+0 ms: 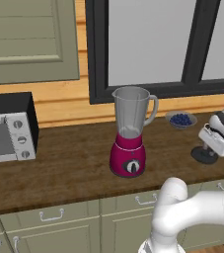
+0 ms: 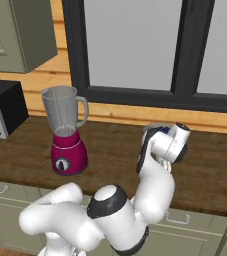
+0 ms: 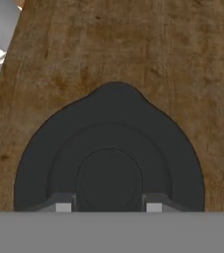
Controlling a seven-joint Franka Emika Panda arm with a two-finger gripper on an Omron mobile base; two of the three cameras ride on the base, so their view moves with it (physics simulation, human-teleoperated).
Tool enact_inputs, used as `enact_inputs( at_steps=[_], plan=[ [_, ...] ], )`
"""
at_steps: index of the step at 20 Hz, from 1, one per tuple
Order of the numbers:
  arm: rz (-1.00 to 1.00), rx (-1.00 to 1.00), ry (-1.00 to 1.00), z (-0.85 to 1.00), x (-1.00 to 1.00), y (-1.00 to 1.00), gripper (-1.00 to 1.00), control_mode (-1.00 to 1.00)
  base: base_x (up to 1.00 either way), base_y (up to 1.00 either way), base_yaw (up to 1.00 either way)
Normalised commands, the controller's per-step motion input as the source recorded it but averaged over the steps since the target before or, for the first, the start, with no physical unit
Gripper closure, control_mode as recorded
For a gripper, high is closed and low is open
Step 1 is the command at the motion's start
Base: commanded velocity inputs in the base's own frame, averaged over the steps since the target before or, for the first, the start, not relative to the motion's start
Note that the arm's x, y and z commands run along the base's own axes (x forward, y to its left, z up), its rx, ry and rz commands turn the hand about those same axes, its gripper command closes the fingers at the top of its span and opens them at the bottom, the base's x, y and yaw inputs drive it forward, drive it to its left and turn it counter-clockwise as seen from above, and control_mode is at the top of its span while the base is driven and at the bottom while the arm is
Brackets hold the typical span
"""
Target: Close the lid blender by securely placing the lid on top.
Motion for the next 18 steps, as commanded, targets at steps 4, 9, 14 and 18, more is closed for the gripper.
enact_inputs(
  at_steps=[4,9,14,18],
  plan=[
    [0.0,0.16,-0.01,0.97,0.0,0.0,1.0,-1.0,0.0,0.0,0.0],
    [0.0,0.17,-0.01,1.0,0.0,0.0,1.0,-1.0,0.0,0.0,0.0],
    [0.0,0.13,-0.06,1.0,0.0,0.22,1.0,-1.0,0.0,0.0,0.0],
    [-0.03,0.06,-0.04,1.0,0.0,0.57,1.0,-1.0,0.0,0.0,0.0]
  ],
)
